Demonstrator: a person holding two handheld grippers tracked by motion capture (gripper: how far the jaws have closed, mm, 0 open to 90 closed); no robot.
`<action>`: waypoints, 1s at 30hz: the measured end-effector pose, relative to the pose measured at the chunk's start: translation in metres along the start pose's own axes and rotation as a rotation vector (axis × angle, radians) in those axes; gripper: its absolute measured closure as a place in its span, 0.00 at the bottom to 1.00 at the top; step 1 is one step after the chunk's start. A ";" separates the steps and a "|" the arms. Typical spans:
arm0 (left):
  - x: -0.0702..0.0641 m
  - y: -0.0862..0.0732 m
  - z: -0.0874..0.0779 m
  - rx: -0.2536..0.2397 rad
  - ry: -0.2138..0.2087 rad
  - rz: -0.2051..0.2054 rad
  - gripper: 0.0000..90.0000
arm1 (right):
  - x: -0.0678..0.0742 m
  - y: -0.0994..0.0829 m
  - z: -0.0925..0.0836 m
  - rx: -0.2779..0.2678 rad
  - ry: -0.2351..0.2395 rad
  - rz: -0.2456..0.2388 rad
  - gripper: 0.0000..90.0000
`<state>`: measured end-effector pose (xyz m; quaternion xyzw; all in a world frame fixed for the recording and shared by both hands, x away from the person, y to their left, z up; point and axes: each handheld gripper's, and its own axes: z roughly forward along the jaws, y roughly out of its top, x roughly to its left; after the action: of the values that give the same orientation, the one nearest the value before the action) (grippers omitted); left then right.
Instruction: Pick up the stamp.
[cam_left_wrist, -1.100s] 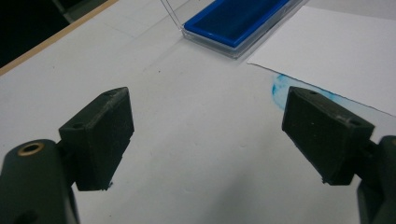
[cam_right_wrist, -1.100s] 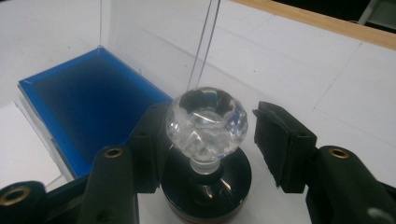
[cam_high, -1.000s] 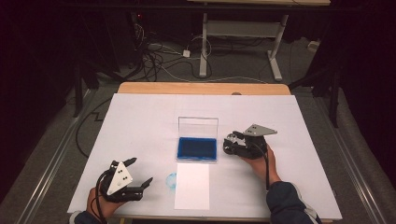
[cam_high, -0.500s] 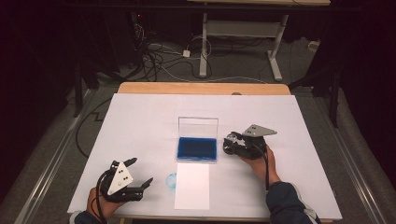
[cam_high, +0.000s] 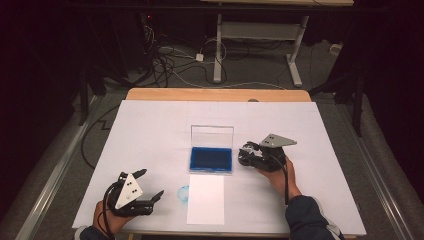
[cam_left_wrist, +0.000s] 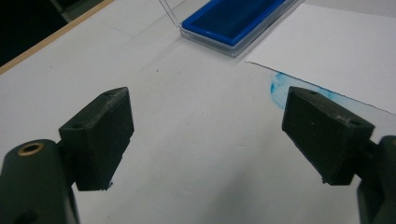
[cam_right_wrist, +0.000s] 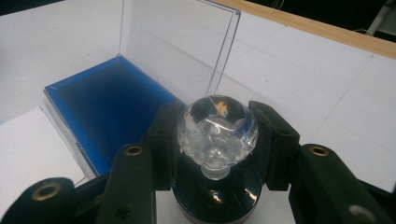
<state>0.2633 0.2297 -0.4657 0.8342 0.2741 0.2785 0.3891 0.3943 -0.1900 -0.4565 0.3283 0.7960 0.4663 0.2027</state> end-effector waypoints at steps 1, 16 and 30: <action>0.000 0.000 0.000 0.001 0.000 0.001 0.17 | 0.001 0.001 -0.003 -0.007 0.000 0.001 0.63; -0.001 0.000 0.000 0.004 0.001 0.004 0.17 | 0.014 0.012 -0.020 -0.051 0.037 -0.026 0.63; -0.002 0.001 0.001 0.008 -0.007 0.012 0.17 | 0.022 0.021 -0.029 -0.070 0.053 -0.035 0.63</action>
<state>0.2625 0.2270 -0.4662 0.8384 0.2687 0.2767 0.3851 0.3673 -0.1844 -0.4245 0.2945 0.7899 0.4989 0.2009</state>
